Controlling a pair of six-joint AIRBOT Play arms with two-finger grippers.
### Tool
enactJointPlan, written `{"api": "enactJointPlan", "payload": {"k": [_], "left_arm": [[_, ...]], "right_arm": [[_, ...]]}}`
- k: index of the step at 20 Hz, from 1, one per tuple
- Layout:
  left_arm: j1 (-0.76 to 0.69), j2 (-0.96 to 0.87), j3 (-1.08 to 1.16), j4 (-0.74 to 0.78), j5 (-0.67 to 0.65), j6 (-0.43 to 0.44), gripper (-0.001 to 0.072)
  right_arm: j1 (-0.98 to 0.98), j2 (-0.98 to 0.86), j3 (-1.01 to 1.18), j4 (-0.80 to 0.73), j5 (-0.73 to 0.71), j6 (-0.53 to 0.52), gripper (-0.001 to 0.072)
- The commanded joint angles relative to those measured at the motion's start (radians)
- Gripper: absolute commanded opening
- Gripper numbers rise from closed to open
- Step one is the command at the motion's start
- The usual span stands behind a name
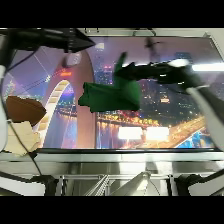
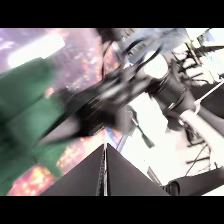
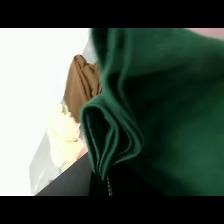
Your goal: Fold the shirts.
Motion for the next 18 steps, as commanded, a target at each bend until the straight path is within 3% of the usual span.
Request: {"api": "enactJointPlan", "payload": {"k": [1, 2, 3, 4, 7, 9, 11, 12, 14, 15, 18], "left_arm": [[0.087, 0.088, -0.146, -0.008, -0.054, 0.047, 0.0026], [0.096, 0.095, -0.184, -0.008, -0.063, 0.047, 0.0026], [0.105, 0.101, -0.221, -0.008, -0.076, 0.052, 0.0026], [0.113, 0.107, -0.25, -0.009, -0.084, 0.064, 0.0026], [0.152, 0.139, -0.318, -0.01, -0.085, 0.109, 0.0026], [0.189, 0.163, -0.351, -0.01, -0.087, 0.135, 0.0026], [0.225, 0.182, -0.377, -0.01, -0.087, 0.151, 0.0026], [0.243, 0.188, -0.386, -0.01, -0.089, 0.155, 0.0026], [0.279, 0.203, -0.407, -0.009, -0.096, 0.163, 0.0026], [0.296, 0.212, -0.422, -0.009, -0.1, 0.172, 0.0026], [0.347, 0.243, -0.495, -0.007, -0.106, 0.198, 0.0026]], "right_arm": [[0.233, -0.222, 0.217, 0.001, -0.221, -0.012, 0.0024], [0.261, -0.301, 0.297, 0.002, -0.219, -0.012, 0.0308], [0.273, -0.354, 0.346, 0.005, -0.203, 0.016, 0.0644], [0.271, -0.375, 0.362, 0.005, -0.174, 0.064, 0.0648], [0.187, -0.354, 0.363, -0.011, -0.021, 0.074, 0.0511], [0.086, -0.32, 0.362, -0.011, 0.1, 0.095, 0.0507], [-0.026, -0.287, 0.362, -0.02, 0.225, 0.138, 0.0427], [-0.083, -0.271, 0.362, -0.041, 0.297, 0.17, 0.0427], [-0.182, -0.244, 0.362, -0.12, 0.426, 0.277, 0.0421], [-0.224, -0.232, 0.362, -0.173, 0.481, 0.322, 0.0366], [-0.328, -0.179, 0.341, -0.383, 0.575, 0.424, 0.0367]]}}
